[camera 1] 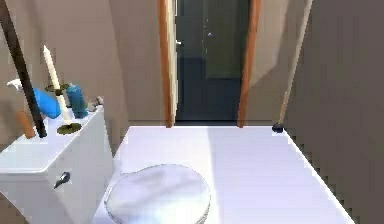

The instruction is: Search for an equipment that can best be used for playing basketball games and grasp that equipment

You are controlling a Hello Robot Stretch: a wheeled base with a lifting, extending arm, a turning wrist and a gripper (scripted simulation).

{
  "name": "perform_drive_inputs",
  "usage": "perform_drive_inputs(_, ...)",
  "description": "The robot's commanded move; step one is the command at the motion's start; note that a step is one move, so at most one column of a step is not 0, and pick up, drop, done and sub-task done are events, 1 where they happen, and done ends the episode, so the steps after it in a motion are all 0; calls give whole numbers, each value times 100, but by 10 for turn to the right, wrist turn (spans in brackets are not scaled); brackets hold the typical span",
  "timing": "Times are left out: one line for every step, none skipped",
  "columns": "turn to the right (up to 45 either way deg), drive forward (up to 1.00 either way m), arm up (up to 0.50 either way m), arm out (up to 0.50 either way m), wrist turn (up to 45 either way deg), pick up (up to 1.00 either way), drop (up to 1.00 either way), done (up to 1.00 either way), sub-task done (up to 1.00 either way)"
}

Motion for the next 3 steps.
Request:
perform_drive_inputs(450,0,0,0,0,0,0,0,0)
perform_drive_inputs(0,20,0,0,0,0,0,0,0)
perform_drive_inputs(450,0,0,0,0,0,0,0,0)
